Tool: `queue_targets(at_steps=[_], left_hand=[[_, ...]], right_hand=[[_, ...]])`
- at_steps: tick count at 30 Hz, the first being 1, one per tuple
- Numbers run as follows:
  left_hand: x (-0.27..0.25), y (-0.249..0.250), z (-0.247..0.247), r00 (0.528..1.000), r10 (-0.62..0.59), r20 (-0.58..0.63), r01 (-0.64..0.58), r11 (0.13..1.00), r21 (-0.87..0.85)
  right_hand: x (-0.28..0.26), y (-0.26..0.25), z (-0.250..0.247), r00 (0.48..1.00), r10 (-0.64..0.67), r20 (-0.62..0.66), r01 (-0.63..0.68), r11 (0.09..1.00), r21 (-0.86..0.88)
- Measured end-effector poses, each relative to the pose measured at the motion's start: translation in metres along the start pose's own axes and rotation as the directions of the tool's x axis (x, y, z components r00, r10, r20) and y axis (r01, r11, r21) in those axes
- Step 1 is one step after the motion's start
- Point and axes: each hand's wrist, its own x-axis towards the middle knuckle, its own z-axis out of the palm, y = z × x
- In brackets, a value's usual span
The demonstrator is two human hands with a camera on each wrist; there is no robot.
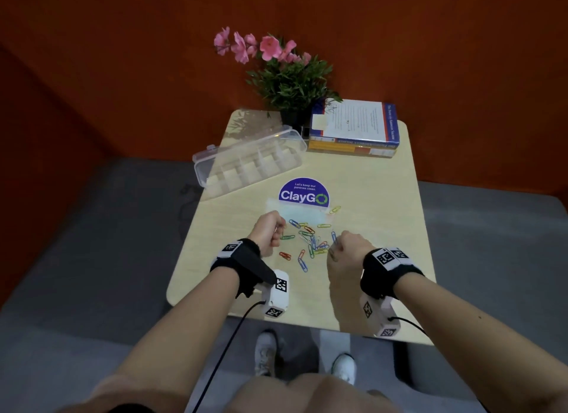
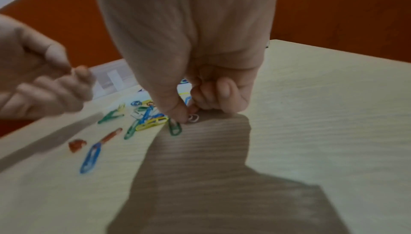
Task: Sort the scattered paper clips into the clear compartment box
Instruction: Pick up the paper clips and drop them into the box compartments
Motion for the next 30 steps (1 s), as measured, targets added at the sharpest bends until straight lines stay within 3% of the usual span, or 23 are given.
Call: queue_targets(at_steps=[3, 5, 8, 9, 11, 15, 17, 20, 22, 24, 26, 28, 30], left_hand=[[-0.002, -0.014, 0.002, 0.993, 0.119, -0.013, -0.11, 0.946, 0.306], [-0.004, -0.023, 0.006, 0.955, 0.295, 0.031, -0.25, 0.744, 0.62], [-0.007, -0.024, 0.015, 0.877, 0.418, 0.239, -0.399, 0.353, 0.846], [-0.006, -0.022, 0.018, 0.849, 0.429, 0.309, -0.436, 0.237, 0.868], [-0.003, -0.017, 0.022, 0.821, 0.428, 0.377, -0.465, 0.117, 0.878], [0.003, -0.011, 0.027, 0.838, 0.367, 0.404, -0.455, 0.06, 0.889], [0.005, -0.008, 0.028, 0.837, 0.36, 0.412, -0.462, 0.063, 0.884], [0.005, -0.004, 0.026, 0.858, 0.307, 0.412, -0.458, 0.092, 0.884], [0.007, -0.004, 0.025, 0.865, 0.264, 0.426, -0.461, 0.085, 0.883], [0.008, -0.004, 0.024, 0.852, 0.238, 0.466, -0.485, 0.021, 0.874], [0.006, -0.005, 0.022, 0.839, 0.23, 0.494, -0.497, -0.048, 0.867], [0.004, -0.005, 0.02, 0.828, 0.26, 0.496, -0.502, -0.048, 0.863], [0.002, -0.005, 0.015, 0.827, 0.326, 0.458, -0.499, 0.049, 0.865]], right_hand=[[0.0, 0.001, 0.004, 1.0, 0.007, 0.006, -0.007, 0.999, 0.05], [-0.001, 0.003, 0.007, 1.0, -0.008, -0.026, 0.011, 0.996, 0.093], [-0.001, 0.009, 0.009, 0.986, 0.033, -0.162, 0.026, 0.938, 0.347], [-0.002, 0.011, 0.008, 0.978, 0.071, -0.198, 0.033, 0.878, 0.478], [-0.003, 0.014, 0.007, 0.972, 0.13, -0.194, 0.05, 0.696, 0.717], [-0.007, 0.018, 0.003, 0.99, 0.117, -0.072, 0.029, 0.331, 0.943], [-0.008, 0.017, 0.0, 0.994, 0.109, -0.03, 0.004, 0.236, 0.972], [-0.006, 0.014, -0.002, 0.995, 0.095, 0.016, -0.033, 0.171, 0.985], [-0.003, 0.01, -0.003, 0.995, 0.098, 0.022, -0.037, 0.157, 0.987], [0.002, 0.008, -0.003, 0.99, 0.137, 0.02, -0.041, 0.152, 0.987], [0.007, 0.004, -0.003, 0.984, 0.18, 0.001, -0.039, 0.207, 0.978], [0.01, -0.003, -0.003, 0.981, 0.186, -0.063, -0.016, 0.391, 0.92], [0.012, -0.011, -0.001, 0.972, 0.168, -0.165, 0.01, 0.67, 0.742]])
